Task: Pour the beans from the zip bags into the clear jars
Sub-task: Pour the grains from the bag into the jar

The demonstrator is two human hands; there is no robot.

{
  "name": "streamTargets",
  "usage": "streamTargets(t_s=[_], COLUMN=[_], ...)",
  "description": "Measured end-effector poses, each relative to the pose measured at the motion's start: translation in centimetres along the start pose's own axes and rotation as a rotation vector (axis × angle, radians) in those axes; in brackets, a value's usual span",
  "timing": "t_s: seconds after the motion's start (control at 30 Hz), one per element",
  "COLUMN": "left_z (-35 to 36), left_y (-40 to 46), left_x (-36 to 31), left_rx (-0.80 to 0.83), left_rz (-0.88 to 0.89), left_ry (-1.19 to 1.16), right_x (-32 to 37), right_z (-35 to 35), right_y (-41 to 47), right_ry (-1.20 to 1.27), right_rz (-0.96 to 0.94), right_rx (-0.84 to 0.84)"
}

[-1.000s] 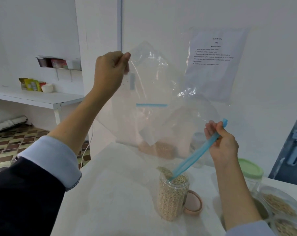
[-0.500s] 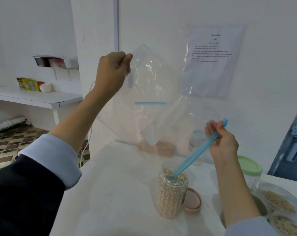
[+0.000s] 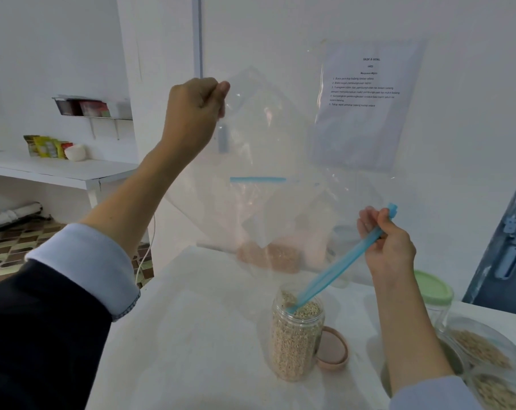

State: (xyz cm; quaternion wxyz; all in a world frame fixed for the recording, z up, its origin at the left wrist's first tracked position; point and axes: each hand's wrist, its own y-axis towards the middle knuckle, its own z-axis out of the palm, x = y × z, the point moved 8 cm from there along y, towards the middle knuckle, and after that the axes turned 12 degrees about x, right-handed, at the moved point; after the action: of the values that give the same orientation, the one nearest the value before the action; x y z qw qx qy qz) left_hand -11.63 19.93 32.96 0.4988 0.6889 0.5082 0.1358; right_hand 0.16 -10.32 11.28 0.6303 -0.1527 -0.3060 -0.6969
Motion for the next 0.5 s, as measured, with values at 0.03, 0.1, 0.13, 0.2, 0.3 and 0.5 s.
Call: streamTargets(t_s=[0.03,0.1,0.13,0.2,0.3,0.5], left_z=[0.2,0.4,0.4,0.8,1.0,1.8], left_y=[0.1,0.2,0.4,0.5,0.8,1.4], left_x=[-0.2,-0.4,-0.5,-0.9,-1.3,-1.9], left_rx=[0.018,0.023,0.018,0.034,0.031,0.058], left_rz=[0.008,0.028,0.036,0.050,0.059,0.050], left_ry=[0.008,0.011,0.007,0.022,0.023,0.068], right_x=[0.0,-0.1,-0.1,-0.1,-0.1,-0.4], right_z=[0.0,0.0,0.0,-0.3,-0.6,-1.0], right_y=[0.0,0.1,0.2,0.2,0.3,0.6], right_ry=[0.001,0.002,0.009,0.020,0.025,0.022], right_rz=[0.000,0.004,0.000,-0.012,-0.008,-0.003], right_rx=[0.002,0.009,0.003,-0.009,-0.003,-0.010])
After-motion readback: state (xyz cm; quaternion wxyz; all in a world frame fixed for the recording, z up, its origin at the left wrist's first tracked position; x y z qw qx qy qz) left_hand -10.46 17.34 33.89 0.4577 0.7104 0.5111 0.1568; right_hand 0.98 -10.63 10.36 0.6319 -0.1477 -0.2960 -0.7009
